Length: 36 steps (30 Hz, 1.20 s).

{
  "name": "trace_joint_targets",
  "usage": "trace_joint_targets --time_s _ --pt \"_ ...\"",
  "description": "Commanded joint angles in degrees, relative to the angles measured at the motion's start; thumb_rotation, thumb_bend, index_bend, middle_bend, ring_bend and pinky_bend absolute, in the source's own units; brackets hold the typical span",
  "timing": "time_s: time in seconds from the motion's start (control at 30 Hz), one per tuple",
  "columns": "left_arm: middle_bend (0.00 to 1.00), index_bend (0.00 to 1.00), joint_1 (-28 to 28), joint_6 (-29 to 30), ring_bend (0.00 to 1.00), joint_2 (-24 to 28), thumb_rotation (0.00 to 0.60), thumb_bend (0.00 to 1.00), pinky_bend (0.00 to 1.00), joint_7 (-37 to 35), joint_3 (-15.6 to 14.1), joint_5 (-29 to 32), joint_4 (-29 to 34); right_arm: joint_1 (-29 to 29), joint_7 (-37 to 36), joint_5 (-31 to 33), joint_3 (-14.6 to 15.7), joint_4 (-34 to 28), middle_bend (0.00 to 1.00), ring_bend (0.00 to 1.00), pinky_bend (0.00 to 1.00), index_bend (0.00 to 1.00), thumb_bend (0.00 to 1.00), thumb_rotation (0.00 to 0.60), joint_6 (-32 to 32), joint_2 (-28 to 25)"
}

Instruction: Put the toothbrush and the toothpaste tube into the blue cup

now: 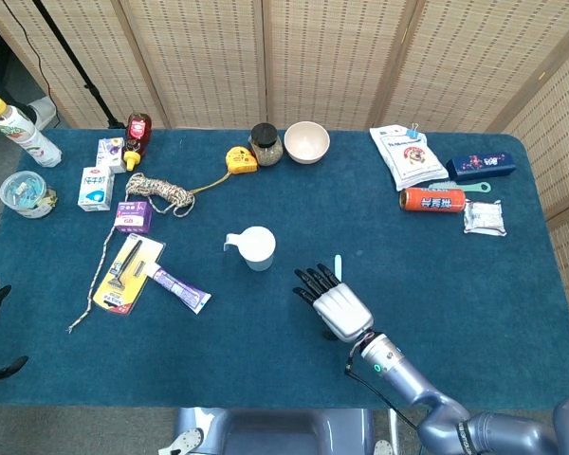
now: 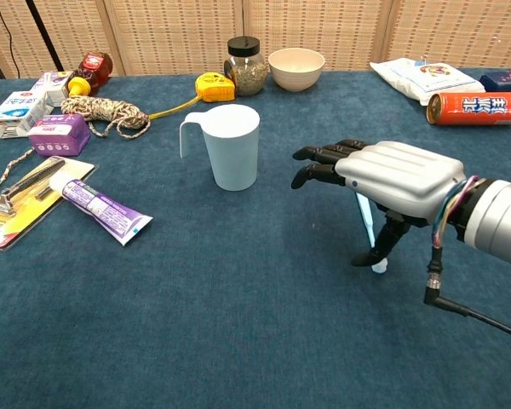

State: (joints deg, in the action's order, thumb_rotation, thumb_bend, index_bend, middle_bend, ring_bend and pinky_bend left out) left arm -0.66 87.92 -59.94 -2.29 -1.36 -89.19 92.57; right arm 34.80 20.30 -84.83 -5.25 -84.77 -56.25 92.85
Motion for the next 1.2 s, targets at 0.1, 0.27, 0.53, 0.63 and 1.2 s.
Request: trace_joint_targets --time_s 0.1,0.27,0.53,0.63,1.2 --pt "0.0 0.0 0.1 -0.18 0.0 0.04 0.6 0.02 0.0 -0.07 0.05 0.12 0.0 0.03 -0.02 0.34 0.44 1.34 0.0 0.0 0.0 0.17 0.0 0.6 -0.28 0.94" --pt "0.0 0.0 0.15 -0.29 0.0 -0.02 0.6 0.02 0.0 0.17 0.03 0.16 0.05 0.3 0.24 0.58 0.66 2.92 0.0 0.0 0.0 0.17 0.0 0.6 -0.55 2.44" --pt "0.0 0.0 0.15 -0.28 0.0 0.0 0.6 0.02 0.0 0.0 0.09 0.32 0.0 0.72 1.45 0.67 0.89 6.09 0.0 0.0 0.0 0.18 0.0 0.6 -0.93 4.06" --pt "0.0 0.0 0.2 -0.38 0.0 0.01 0.6 0.02 0.0 -0.09 0.16 0.49 -0.04 0.25 1.52 0.14 1.7 7.85 0.0 0.0 0.0 0.18 0.0 0.6 -1.74 3.64" --pt "0.0 0.0 0.28 -0.52 0.0 -0.35 0.6 0.02 0.0 1.34 0.01 0.38 0.34 -1.13 1.03 -1.66 3.69 13.02 0.0 0.0 0.0 0.16 0.0 0.6 -4.16 -0.98"
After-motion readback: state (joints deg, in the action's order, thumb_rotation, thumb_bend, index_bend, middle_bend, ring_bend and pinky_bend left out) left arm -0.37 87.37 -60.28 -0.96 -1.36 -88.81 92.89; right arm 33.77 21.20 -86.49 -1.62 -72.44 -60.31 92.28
